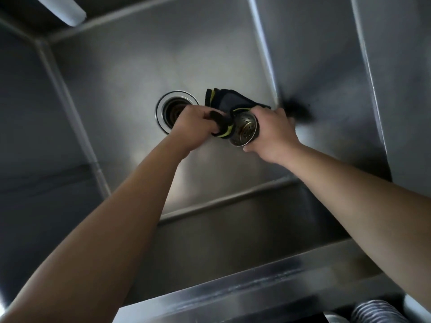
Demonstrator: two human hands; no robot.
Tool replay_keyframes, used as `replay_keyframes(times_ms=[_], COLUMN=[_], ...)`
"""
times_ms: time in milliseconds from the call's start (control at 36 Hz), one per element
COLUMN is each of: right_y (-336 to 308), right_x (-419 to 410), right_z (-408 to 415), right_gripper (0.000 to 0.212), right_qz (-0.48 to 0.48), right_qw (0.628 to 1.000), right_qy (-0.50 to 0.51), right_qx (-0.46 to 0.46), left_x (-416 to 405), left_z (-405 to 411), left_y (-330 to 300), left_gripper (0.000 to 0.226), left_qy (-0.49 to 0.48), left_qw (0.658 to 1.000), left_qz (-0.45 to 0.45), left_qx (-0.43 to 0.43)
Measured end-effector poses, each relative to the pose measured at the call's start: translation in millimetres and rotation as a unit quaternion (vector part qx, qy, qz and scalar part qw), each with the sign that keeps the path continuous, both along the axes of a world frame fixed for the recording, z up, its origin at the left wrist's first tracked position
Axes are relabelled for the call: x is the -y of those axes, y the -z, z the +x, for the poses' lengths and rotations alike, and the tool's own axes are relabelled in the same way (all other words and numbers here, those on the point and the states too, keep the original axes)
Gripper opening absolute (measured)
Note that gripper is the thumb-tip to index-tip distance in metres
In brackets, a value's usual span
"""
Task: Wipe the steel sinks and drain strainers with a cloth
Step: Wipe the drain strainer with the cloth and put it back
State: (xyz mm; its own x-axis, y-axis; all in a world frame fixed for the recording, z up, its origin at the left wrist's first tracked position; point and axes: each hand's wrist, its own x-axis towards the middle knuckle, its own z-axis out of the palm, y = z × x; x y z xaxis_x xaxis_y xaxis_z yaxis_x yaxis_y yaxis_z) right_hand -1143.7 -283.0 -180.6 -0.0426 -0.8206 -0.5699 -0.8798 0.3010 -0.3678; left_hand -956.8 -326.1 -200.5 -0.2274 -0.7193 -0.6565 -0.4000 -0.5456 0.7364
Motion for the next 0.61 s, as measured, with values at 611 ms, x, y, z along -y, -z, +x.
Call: replay_keyframes(times_ms=[611], right_y=[7.9], right_x=[-1.7], right_z=[-14.3], right_gripper=[0.073], right_qz=[0.029], right_qw=[0.997], right_qy=[0.024], right_qx=[0.065], left_x=[12.6], left_z=[-69.4], left_y=[16.4], left_gripper=[0.018], left_qy=[0.396], left_qw=[0.831], left_qz=[-0.182], left_qx=[0.346])
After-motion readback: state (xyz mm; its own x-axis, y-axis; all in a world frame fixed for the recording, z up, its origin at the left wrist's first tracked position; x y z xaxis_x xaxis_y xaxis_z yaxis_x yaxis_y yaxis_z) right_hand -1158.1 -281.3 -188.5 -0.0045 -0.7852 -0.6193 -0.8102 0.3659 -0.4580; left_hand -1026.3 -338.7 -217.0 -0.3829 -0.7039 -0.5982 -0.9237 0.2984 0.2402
